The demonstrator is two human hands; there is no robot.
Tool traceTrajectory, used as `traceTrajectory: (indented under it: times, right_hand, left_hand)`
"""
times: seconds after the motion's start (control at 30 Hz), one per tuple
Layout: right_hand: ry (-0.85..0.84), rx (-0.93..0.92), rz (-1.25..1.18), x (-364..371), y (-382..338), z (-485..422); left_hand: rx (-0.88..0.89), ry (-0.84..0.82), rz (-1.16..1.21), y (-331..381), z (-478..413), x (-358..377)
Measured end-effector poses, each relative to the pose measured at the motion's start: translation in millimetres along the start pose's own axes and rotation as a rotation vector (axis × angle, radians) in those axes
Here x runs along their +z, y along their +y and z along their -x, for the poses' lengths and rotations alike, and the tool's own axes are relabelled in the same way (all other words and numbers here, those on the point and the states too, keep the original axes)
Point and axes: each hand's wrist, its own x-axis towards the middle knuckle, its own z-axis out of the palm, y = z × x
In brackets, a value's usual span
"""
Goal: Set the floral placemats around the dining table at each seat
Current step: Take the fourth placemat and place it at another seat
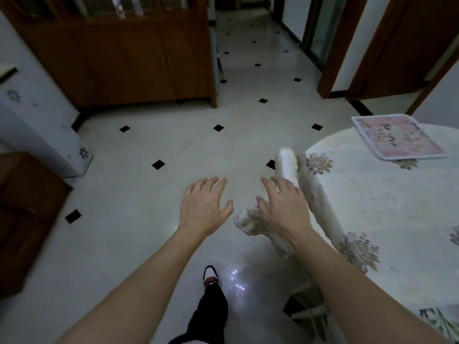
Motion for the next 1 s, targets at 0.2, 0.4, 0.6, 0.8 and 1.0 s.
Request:
traceTrajectory:
  times: [0.2, 0.4, 0.6, 0.8, 1.0]
  right_hand:
    - [-0.034, -0.026, 0.037, 53.7, -20.6, -104.2]
    - [-0.069, 0.019, 0.064, 92.3, -44.2, -212.7]
    - [-0.083, 0.062, 0.061, 110.4, -47.8, -285.6]
    - [-0.102, 0.089, 0.106, 132.8, -29.9, -344.7]
    - [-0.108, 0.130, 0.095, 157.1, 3.3, -413.3]
  left_hand:
    - [0.005, 0.000, 0.001, -67.7, -83.9, 32.8]
    - [0.062, -0.023, -0.014, -133.6, -184.4, 52.8]
    - [0.094, -0.017, 0.023, -165.8, -269.2, 60.6]
    - [0.114, -0.043, 0.053, -179.4, -338.8, 83.6]
    - [0.148, -0.069, 0.056, -179.8, -420.9, 114.7]
